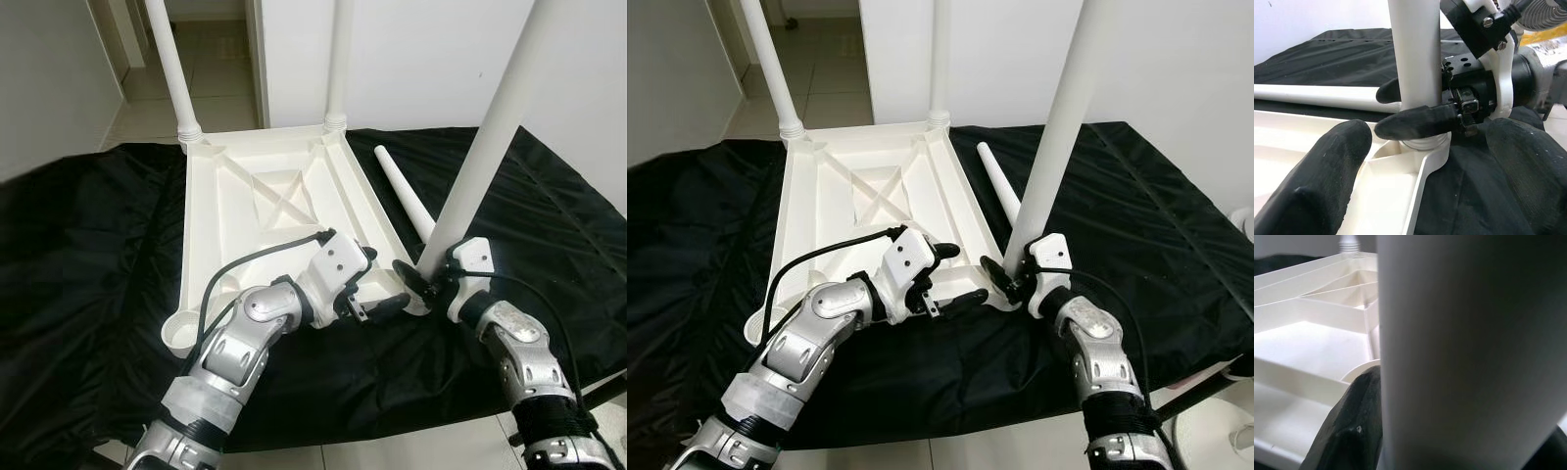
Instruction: Building children table
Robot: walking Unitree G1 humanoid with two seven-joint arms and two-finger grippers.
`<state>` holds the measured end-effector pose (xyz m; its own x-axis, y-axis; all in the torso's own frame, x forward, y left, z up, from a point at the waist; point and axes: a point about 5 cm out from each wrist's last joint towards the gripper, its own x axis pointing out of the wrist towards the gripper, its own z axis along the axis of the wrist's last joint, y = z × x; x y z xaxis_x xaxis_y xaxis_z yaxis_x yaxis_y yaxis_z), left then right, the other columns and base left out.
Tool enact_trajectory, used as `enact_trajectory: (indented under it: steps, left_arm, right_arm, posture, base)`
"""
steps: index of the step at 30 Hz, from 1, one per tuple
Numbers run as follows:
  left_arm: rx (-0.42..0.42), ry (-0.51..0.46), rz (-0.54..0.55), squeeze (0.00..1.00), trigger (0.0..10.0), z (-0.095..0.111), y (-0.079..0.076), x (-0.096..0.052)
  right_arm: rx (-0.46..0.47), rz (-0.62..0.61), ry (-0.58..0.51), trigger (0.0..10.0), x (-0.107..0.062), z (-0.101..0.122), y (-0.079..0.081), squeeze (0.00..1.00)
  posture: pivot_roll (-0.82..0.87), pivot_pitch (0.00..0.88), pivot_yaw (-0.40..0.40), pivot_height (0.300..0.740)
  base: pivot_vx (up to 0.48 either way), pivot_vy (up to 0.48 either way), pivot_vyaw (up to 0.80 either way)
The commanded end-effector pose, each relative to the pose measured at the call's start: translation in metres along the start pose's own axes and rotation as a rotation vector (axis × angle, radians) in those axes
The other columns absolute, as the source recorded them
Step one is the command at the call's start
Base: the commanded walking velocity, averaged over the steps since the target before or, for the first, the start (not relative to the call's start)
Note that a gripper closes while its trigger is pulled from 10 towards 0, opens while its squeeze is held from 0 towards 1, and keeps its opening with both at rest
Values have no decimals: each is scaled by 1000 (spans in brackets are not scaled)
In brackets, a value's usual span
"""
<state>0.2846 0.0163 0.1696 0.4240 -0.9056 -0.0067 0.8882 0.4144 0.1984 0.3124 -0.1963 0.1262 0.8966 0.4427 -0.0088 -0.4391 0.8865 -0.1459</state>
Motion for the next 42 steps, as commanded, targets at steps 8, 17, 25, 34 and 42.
enact_trajectory:
  steps: [8, 17, 25, 34, 42]
  left_arm:
    - [7, 8, 64, 0, 10000, -2, 4, -2]
    - [15, 8, 71, 0, 10000, -1, 8, -3]
    - [19, 3, 70, 0, 10000, 0, 9, -2]
    - [20, 5, 67, 0, 10000, 0, 8, -3]
    - [18, 1, 74, 0, 10000, 0, 8, -3]
  right_arm:
    - [90, -182, 82, 10000, 5, -16, 19, 0]
    - [207, -563, 95, 10000, 6, -18, 30, 0]
    - [264, -696, 70, 10000, 11, -13, 46, 0]
    - [295, -646, 22, 10000, 11, -6, 49, 439]
    - [277, -584, -40, 10000, 11, 6, 54, 1000]
  posture:
    - [-66, 0, 2, 740]
    - [-66, 0, 12, 740]
    - [-71, 0, 26, 740]
    - [-65, 0, 23, 740]
    - [-66, 0, 17, 740]
  base:
    - [0, 0, 0]
    - [0, 0, 0]
    - [0, 0, 0]
    - [0, 0, 0]
    - [0, 0, 0]
